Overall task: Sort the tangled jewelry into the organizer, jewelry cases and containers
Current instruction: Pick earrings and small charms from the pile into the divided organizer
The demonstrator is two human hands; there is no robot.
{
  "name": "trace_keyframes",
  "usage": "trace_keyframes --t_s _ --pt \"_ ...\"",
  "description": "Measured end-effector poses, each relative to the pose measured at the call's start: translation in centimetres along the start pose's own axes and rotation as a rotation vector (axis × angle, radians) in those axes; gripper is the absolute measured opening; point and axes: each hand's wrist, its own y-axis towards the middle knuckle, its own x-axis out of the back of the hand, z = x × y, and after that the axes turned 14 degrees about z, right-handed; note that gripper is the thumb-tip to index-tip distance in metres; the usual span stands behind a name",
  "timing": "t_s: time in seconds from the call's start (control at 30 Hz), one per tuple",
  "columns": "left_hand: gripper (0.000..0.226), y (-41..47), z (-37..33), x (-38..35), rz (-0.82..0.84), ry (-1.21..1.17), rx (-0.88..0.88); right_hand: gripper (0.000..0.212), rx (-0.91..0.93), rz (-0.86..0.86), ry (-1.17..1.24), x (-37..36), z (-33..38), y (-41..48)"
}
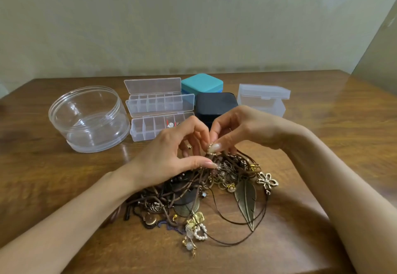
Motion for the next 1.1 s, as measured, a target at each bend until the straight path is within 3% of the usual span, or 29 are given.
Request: trace_keyframes --t_s 0.13,0.37,0.43,0.53,0.63,0.7,0.87,1.1 --pt "0.031 0.1 0.5 -0.4 -0.058 0.121 -0.098 0.002 -0.025 0.025 0.152 -0.2 -0.3 0.4" --pt "0.017 0.0 0.6 -0.1 -0.103 0.295 -0.210 0.013 0.000 0.099 0.198 -0.1 -0.6 0.5" --pt "0.020 0.0 0.2 -0.2 -0.101 0.204 -0.152 0.015 -0.005 0.095 0.134 0.1 -0.4 0.2" --pt "0.019 0.1 -0.2 0.3 -0.009 -0.177 -0.011 0.014 -0.018 0.085 -0.019 0.6 0.3 -1.0" --pt "0.010 0.0 -0.1 1.4 0.073 -0.498 0.072 0.012 -0.092 0.207 -0.215 0.4 1.0 -2.0" --pt "0.010 0.0 0.2 2.0 0.034 -0.642 0.147 0.015 -0.178 0.272 -0.341 -0.2 1.1 -1.8" --pt "0.025 0.1 1.4 3.3 -0.186 -0.749 0.432 0.029 -0.335 0.286 -0.505 -1.8 1.5 -0.7" --pt "0.035 -0.2 1.5 3.9 0.019 -0.843 0.559 0.023 -0.362 0.278 -0.605 -2.6 1.3 0.1"
